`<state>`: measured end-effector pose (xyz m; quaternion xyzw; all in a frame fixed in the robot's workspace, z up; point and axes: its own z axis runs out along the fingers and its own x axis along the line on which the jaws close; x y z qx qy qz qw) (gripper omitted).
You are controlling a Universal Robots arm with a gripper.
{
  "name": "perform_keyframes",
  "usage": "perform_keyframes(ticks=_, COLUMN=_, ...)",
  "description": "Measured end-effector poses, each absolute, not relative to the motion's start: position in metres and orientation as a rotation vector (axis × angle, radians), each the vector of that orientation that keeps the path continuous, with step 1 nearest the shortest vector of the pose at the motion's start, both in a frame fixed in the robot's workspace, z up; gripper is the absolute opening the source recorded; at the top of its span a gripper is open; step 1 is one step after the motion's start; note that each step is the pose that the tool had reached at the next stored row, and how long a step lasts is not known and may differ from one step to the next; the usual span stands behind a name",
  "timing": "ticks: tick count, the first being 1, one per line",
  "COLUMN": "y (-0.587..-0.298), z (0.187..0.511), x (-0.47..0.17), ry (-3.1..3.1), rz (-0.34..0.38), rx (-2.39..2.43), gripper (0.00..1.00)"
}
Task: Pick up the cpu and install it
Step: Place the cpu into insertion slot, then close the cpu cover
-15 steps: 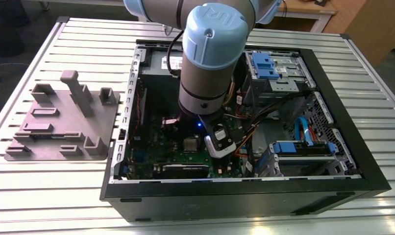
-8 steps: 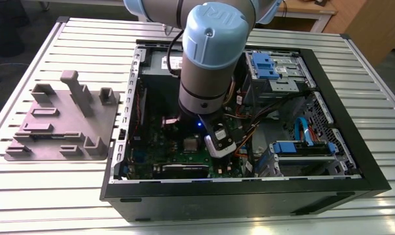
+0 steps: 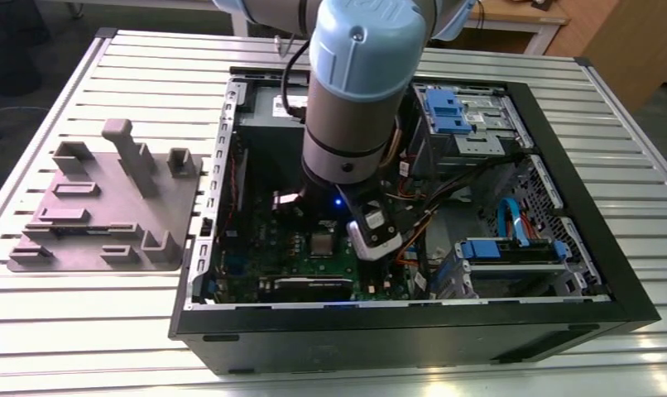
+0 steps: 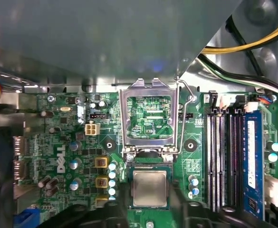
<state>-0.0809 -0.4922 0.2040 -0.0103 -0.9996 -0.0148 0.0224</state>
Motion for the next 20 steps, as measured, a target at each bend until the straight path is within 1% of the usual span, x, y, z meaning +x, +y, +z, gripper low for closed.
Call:
perform_keyframes(ticks=1, y=-0.4922, z=0.2054, x=-0.0809, ry=-3.095, rz=-0.046, rx=-0.032, gripper=0.4)
perform_keyframes(ticks=2, y=-0.4922, z=0.2064, x=-0.0808, ry=-3.094, rz=-0.046, rx=-0.032, gripper=0.4)
perform_keyframes(ticks=4, y=-0.4922, z=0.2081, x=-0.0808, ry=-3.092, rz=-0.046, rx=-0.032, gripper=0.29)
perform_keyframes(ticks=5, y=-0.4922, z=0.2087, x=-0.0808, ry=-3.091, rz=-0.046, rx=-0.032, gripper=0.29)
perform_keyframes(ticks=7, y=-0.4921, z=0.2089, x=-0.0808, ry=-3.089, rz=-0.046, rx=-0.032, gripper=0.17)
perform_keyframes(ticks=8, y=-0.4922, z=0.209, x=-0.0808, ry=-3.089, rz=-0.046, rx=-0.032, gripper=0.17)
perform_keyframes(ticks=9, y=-0.4922, z=0.2091, x=-0.0808, ry=-3.088, rz=-0.046, rx=-0.032, gripper=0.11)
perform_keyframes(ticks=20, y=-0.4922, z=0.2091, x=-0.0808, ry=-3.087, rz=-0.046, rx=-0.032, gripper=0.11)
